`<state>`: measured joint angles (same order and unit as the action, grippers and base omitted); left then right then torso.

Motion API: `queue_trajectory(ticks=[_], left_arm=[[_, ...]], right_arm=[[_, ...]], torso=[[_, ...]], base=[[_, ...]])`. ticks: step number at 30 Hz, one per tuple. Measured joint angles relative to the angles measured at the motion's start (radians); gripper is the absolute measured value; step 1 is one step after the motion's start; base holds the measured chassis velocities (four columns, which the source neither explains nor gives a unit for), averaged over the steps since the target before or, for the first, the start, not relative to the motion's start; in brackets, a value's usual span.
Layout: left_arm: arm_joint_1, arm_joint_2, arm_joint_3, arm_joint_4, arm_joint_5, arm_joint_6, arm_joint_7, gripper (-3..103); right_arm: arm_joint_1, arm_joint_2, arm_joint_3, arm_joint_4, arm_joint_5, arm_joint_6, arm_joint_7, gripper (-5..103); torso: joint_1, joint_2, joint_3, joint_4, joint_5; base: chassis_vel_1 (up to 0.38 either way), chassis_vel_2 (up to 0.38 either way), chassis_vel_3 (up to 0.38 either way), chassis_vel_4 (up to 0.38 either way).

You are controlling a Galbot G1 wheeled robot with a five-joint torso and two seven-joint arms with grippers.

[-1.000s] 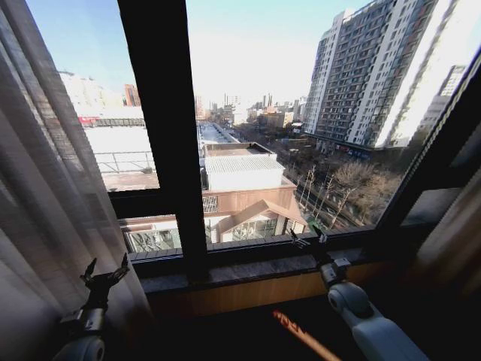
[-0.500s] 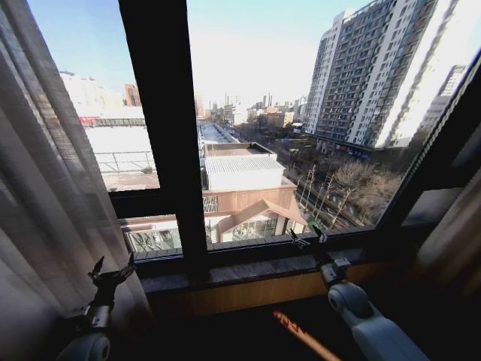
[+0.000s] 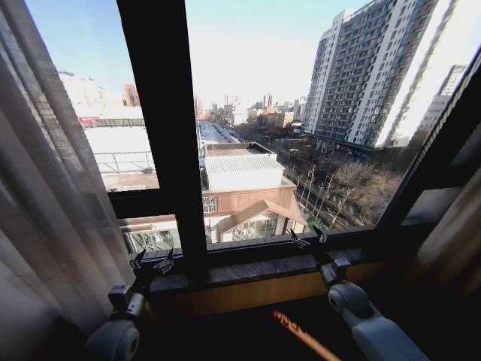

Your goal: Open the curtains by pulling them apart, changing their state from closed to fully open.

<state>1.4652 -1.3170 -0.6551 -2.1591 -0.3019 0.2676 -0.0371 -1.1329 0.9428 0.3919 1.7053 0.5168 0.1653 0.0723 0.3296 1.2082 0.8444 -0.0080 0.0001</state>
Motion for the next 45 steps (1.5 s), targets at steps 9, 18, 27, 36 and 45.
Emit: queue_trajectory(ticks=[9,18,27,36,45], left_arm=[[-0.001,0.002,-0.002,0.003,0.002,-0.009,0.001,100],[-0.003,0.042,-0.067,0.141,0.001,-0.243,0.016,100],[0.003,0.058,-0.094,0.270,0.016,-0.418,0.000,100],[0.054,0.077,-0.127,0.253,0.036,-0.550,-0.019,100],[0.117,0.050,-0.138,0.169,0.082,-0.532,-0.050,100]], right_arm=[[0.000,0.000,0.000,0.000,0.000,0.000,0.000,100],[0.000,0.000,0.000,0.000,0.000,0.000,0.000,100],[0.000,0.000,0.000,0.000,0.000,0.000,0.000,100],[0.000,0.000,0.000,0.000,0.000,0.000,0.000,100],[0.000,0.000,0.000,0.000,0.000,0.000,0.000,100]], torso=[[0.000,0.000,0.000,0.0000,-0.0001],[0.000,0.000,0.000,0.0000,-0.0001],[0.000,0.000,0.000,0.0000,-0.0002],[0.000,0.000,0.000,0.0000,0.0008],[0.000,0.000,0.000,0.0000,-0.0002]], base=[[0.000,0.000,0.000,0.000],[0.000,0.000,0.000,0.000],[0.000,0.000,0.000,0.000],[0.000,0.000,0.000,0.000],[0.000,0.000,0.000,0.000]])
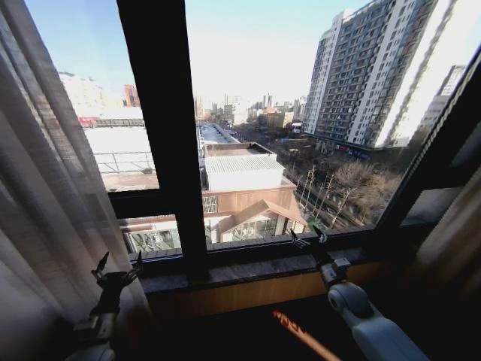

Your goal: Open the curtains by pulling them apart, changing their state from closed to fully open.

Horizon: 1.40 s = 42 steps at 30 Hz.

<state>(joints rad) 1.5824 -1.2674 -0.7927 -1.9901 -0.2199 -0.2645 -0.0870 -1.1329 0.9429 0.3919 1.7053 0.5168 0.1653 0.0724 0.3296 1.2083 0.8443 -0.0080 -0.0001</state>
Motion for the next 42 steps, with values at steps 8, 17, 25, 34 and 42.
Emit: queue_trajectory(ticks=[8,17,25,34,42], left_arm=[[-0.026,0.021,-0.068,0.082,-0.053,0.025,-0.030,100],[-0.129,0.094,-0.038,0.193,-0.134,0.033,-0.014,100],[-0.268,0.162,0.040,0.323,-0.181,0.047,0.025,100],[-0.425,0.199,0.110,0.475,-0.202,0.028,0.088,100],[-0.480,0.205,0.129,0.551,-0.216,0.010,0.139,92]], right_arm=[[0.000,0.000,0.000,0.000,0.000,0.000,0.000,100],[0.000,0.000,0.000,0.000,0.000,0.000,0.000,100],[0.000,0.000,0.000,0.000,0.000,0.000,0.000,100],[0.000,0.000,0.000,0.000,0.000,0.000,0.000,100],[0.000,0.000,0.000,0.000,0.000,0.000,0.000,100]], torso=[[0.000,0.000,0.000,0.0001,0.0001],[0.000,0.000,0.000,0.0001,0.0001],[0.000,0.000,0.000,0.0000,0.0000],[0.000,0.000,0.000,-0.0002,0.0001],[0.000,0.000,0.000,0.0000,0.0000]], base=[[0.000,0.000,0.000,0.000],[0.000,0.000,0.000,0.000],[0.000,0.000,0.000,0.000],[0.000,0.000,0.000,0.000],[0.000,0.000,0.000,0.000]])
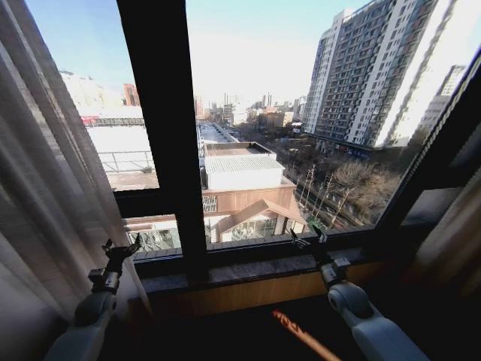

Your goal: Open the curtains by pulling them apart, changing their state from closed to fully open.

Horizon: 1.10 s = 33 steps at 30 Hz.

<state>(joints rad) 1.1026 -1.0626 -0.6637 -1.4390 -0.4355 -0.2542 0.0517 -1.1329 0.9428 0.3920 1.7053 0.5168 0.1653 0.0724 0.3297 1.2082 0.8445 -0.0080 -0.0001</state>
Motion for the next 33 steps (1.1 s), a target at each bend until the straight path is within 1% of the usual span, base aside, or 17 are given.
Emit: queue_trajectory(ticks=[1,2,5,6,10,12,15,16,17,18,21,22,23,24,25,26,33], left_arm=[[-0.001,0.001,0.000,0.007,0.000,-0.003,0.002,86],[-0.002,0.001,0.000,0.010,-0.001,-0.004,0.002,86],[-0.005,0.001,-0.002,0.028,-0.003,-0.007,0.002,70],[-0.005,0.001,-0.002,0.028,-0.003,-0.007,0.002,70],[-0.007,0.001,-0.005,0.034,-0.009,-0.007,0.000,48],[-0.008,0.001,-0.006,0.033,-0.011,-0.006,-0.001,48],[-0.006,-0.004,-0.009,0.027,-0.013,0.007,-0.012,32],[-0.006,-0.004,-0.009,0.027,-0.013,0.007,-0.012,32],[-0.004,-0.006,-0.010,0.024,-0.016,0.011,-0.014,26],[-0.002,-0.007,-0.011,0.021,-0.019,0.014,-0.016,26],[0.023,-0.012,-0.021,-0.008,-0.040,0.030,-0.027,11],[0.023,-0.012,-0.021,-0.008,-0.040,0.030,-0.027,11],[0.033,-0.012,-0.027,-0.017,-0.044,0.032,-0.029,6],[0.038,-0.010,-0.030,-0.020,-0.045,0.032,-0.030,6],[0.046,-0.006,-0.036,-0.026,-0.048,0.032,-0.031,2],[0.058,0.001,-0.046,-0.033,-0.052,0.032,-0.032,1],[0.081,0.017,-0.065,-0.039,-0.056,0.021,-0.037,0]], right_arm=[[0.000,0.000,0.000,0.000,0.000,0.000,0.000,100],[0.000,0.000,0.000,0.000,0.000,0.000,0.000,100],[0.000,0.000,0.000,0.000,0.000,0.000,0.000,100],[0.000,0.000,0.000,0.000,0.000,0.000,0.000,100],[0.000,0.000,0.000,0.000,0.000,0.000,0.000,100],[0.000,0.000,0.000,0.000,0.000,0.000,0.000,100],[0.000,0.000,0.000,0.000,0.000,0.000,0.000,100],[0.000,0.000,0.000,0.000,0.000,0.000,0.000,100],[0.000,0.000,0.000,0.000,0.000,0.000,0.000,100],[0.000,0.000,0.000,0.000,0.000,0.000,0.000,100],[0.000,0.000,0.000,0.000,0.000,0.000,0.000,100],[0.000,0.000,0.000,0.000,0.000,0.000,0.000,100],[0.000,0.000,0.000,0.000,0.000,0.000,0.000,100],[0.000,0.000,0.000,0.000,0.000,0.000,0.000,100],[0.000,0.000,0.000,0.000,0.000,0.000,0.000,100],[0.000,0.000,0.000,0.000,0.000,0.000,0.000,100],[0.000,0.000,0.000,0.000,0.000,0.000,0.000,100]], torso=[[0.000,0.000,0.000,0.0001,0.0000],[0.000,0.000,0.000,0.0001,0.0000],[0.000,0.000,0.000,0.0001,0.0000],[0.000,0.000,0.000,0.0001,0.0000],[0.000,0.000,0.000,0.0001,0.0000],[0.000,0.000,0.000,0.0000,0.0001],[0.000,0.000,0.000,0.0001,0.0001],[0.000,0.000,0.000,0.0001,0.0001],[0.000,0.000,0.000,0.0000,0.0001],[0.000,0.000,0.000,0.0000,0.0000],[0.000,0.000,0.000,0.0000,0.0001],[0.000,0.000,0.000,0.0000,0.0001],[0.000,0.000,0.000,0.0000,0.0000],[0.000,0.000,0.000,0.0000,0.0000],[0.000,0.000,0.000,0.0000,0.0000],[0.000,0.000,0.000,0.0000,0.0001],[0.000,0.000,0.000,0.0001,0.0000]], base=[[0.000,0.000,0.000,0.000],[0.000,0.000,0.000,0.000],[0.000,0.000,0.000,0.000],[0.000,0.000,0.000,0.000],[0.000,0.000,0.000,0.000],[0.000,0.000,0.000,0.000],[0.000,0.000,0.000,0.000],[0.000,0.000,0.000,0.000],[0.000,0.000,0.000,0.000],[0.000,0.000,0.000,0.000],[0.000,0.000,0.000,0.000],[0.000,0.000,0.000,0.000],[0.000,0.000,0.000,0.000],[0.000,0.000,0.000,0.000],[0.000,0.000,0.000,0.000],[0.000,0.000,0.000,0.000],[0.000,0.000,0.000,0.000]])
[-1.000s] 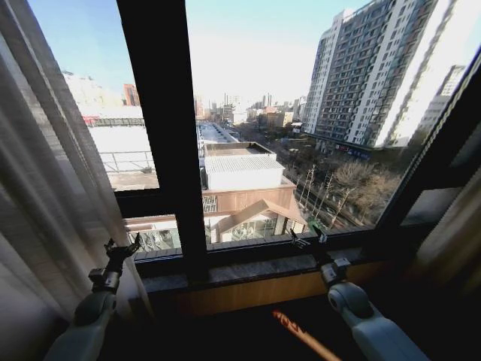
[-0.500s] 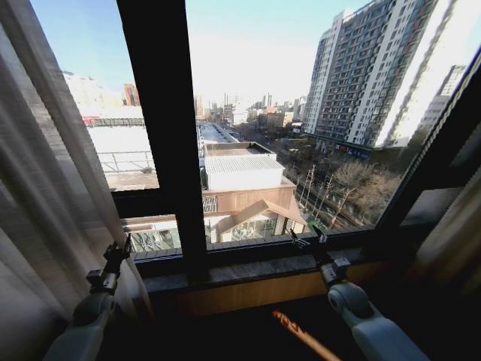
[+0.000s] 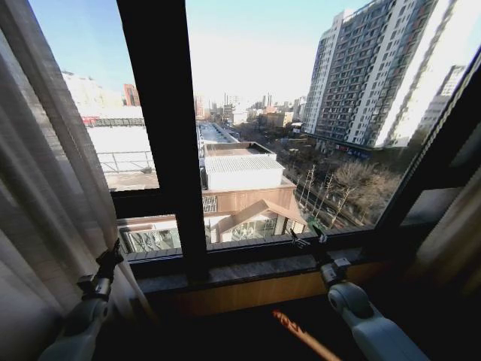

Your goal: Open the curtains by pulling them apart, changing their state from closed to fully open.

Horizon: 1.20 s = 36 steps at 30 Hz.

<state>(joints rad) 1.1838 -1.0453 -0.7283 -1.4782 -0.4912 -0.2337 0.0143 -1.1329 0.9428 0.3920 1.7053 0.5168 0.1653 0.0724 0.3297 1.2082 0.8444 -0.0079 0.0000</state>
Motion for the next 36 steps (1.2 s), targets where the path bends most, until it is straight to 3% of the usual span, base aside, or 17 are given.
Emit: queue_trajectory(ticks=[15,36], left_arm=[[0.020,-0.018,-0.007,-0.019,0.007,-0.004,-0.011,0],[0.039,-0.040,-0.016,-0.019,0.017,-0.024,-0.016,0]], right_arm=[[0.000,0.000,0.000,0.000,0.000,0.000,0.000,100],[0.000,0.000,0.000,0.000,0.000,0.000,0.000,100]], torso=[[0.000,0.000,0.000,-0.0001,0.0001],[0.000,0.000,0.000,-0.0001,0.0004]], base=[[0.143,0.094,-0.131,-0.103],[0.348,0.314,-0.362,-0.306]])
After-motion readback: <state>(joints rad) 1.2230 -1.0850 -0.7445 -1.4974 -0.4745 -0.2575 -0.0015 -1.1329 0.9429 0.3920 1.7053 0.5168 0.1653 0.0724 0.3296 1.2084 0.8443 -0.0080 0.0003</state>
